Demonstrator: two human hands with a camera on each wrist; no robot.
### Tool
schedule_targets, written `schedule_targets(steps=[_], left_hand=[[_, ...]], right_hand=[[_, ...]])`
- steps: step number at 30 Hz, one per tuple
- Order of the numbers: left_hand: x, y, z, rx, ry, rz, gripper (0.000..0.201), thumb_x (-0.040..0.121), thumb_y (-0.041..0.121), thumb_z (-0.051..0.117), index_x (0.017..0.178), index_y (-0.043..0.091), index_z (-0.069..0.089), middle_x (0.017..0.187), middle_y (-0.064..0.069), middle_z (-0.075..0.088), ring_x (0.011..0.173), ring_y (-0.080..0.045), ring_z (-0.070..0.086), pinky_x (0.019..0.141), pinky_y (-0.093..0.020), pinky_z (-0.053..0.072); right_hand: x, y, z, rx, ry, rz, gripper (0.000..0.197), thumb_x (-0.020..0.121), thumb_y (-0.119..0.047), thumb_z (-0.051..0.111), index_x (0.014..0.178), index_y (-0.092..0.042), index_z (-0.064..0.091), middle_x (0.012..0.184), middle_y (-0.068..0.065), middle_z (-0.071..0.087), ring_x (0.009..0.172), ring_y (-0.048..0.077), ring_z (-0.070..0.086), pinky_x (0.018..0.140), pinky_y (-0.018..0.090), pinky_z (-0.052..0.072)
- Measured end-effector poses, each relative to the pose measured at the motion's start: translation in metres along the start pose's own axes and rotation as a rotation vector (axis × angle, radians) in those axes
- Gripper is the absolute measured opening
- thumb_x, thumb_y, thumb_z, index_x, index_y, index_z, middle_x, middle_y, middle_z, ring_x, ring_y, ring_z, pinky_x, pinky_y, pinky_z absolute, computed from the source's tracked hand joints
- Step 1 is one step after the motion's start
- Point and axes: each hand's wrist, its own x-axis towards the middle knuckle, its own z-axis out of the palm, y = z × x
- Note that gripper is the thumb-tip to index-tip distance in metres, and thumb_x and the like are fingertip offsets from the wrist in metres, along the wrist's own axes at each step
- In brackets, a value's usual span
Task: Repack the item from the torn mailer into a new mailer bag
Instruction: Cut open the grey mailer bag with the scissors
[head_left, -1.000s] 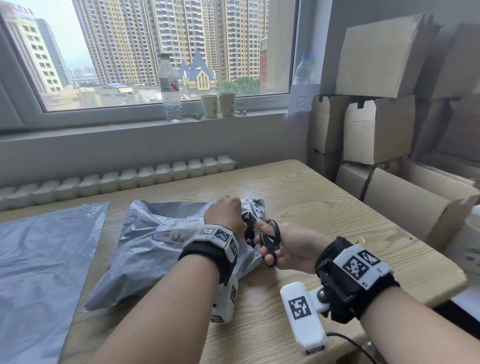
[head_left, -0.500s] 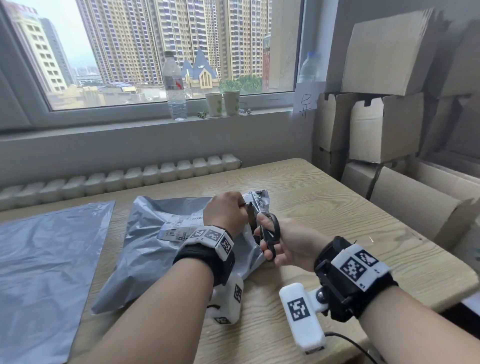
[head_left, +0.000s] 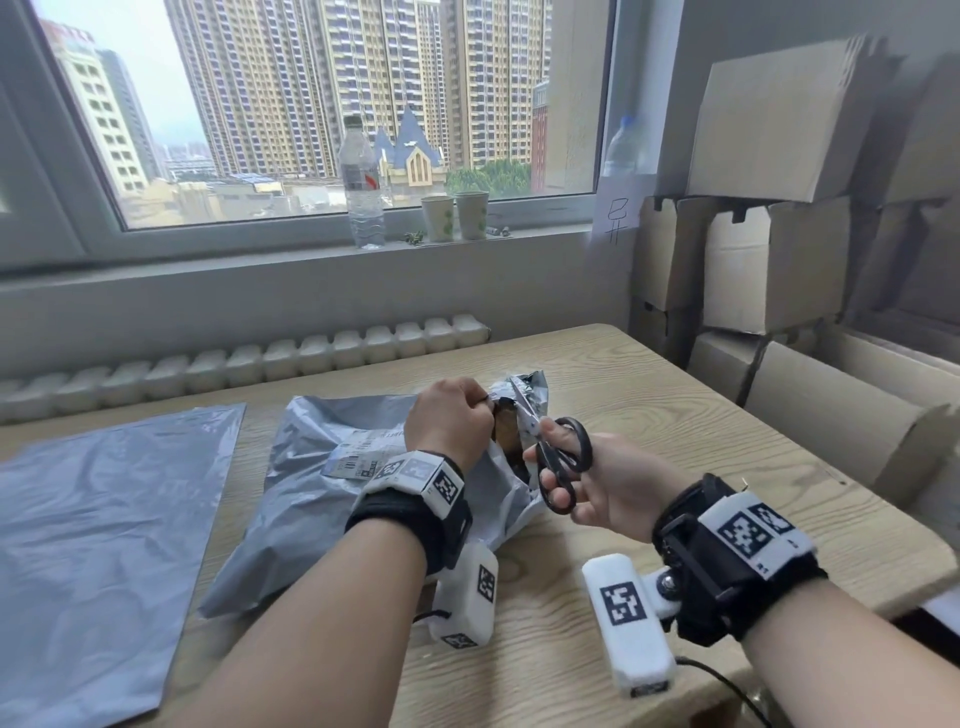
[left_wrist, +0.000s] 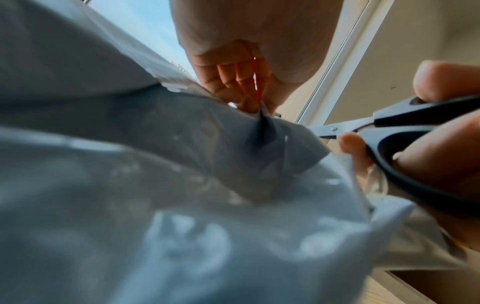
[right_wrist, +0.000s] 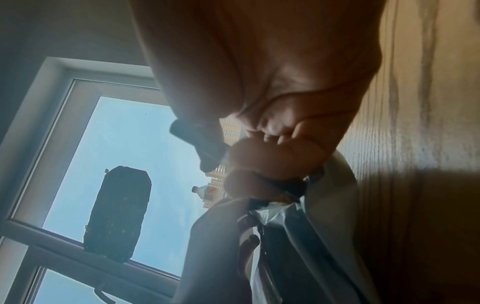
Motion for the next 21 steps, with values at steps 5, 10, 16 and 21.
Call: schedule_targets(steps=[5,10,16,21], left_hand=[[-0.001,0.0,0.001,-0.003,-0.017,0.031,0.013,0.086,0.024,0.062,0.09,0.022,0.075,0.093,-0.001,0.074,0.09,-0.021,0.066,0.081,-0.028,0.052],[-0.005,0.002,0.004,-0.061,-0.028,0.072,0.011,0.081,0.022,0.067,0.084,0.02,0.077,0.082,0.001,0.075,0.081,-0.019,0.068,0.077,-0.035,0.057],[-0.006,0.001,0.003,-0.081,-0.034,0.071,0.011,0.081,0.02,0.066,0.082,0.02,0.077,0.08,0.001,0.074,0.081,-0.019,0.068,0.076,-0.035,0.057],[-0.004,0.0,0.001,-0.053,-0.049,0.053,0.014,0.084,0.019,0.062,0.088,0.017,0.075,0.088,-0.004,0.074,0.089,-0.022,0.066,0.081,-0.032,0.054]], right_hand=[[-0.002,0.001,0.001,-0.019,0.012,-0.02,0.044,0.09,-0.047,0.056,0.106,-0.007,0.057,0.065,0.002,0.054,0.045,0.01,0.051,0.036,0.015,0.036],[-0.002,-0.002,0.007,-0.042,0.03,-0.033,0.04,0.092,-0.045,0.055,0.102,-0.006,0.055,0.063,0.003,0.054,0.045,0.011,0.052,0.033,0.016,0.037],[0.001,-0.001,0.016,-0.064,0.078,-0.045,0.033,0.095,-0.041,0.053,0.091,-0.008,0.055,0.061,0.004,0.053,0.044,0.012,0.05,0.032,0.016,0.035],[0.004,0.002,0.017,-0.076,0.122,-0.078,0.031,0.096,-0.037,0.053,0.095,-0.006,0.056,0.06,0.003,0.052,0.036,0.006,0.049,0.03,0.012,0.03]])
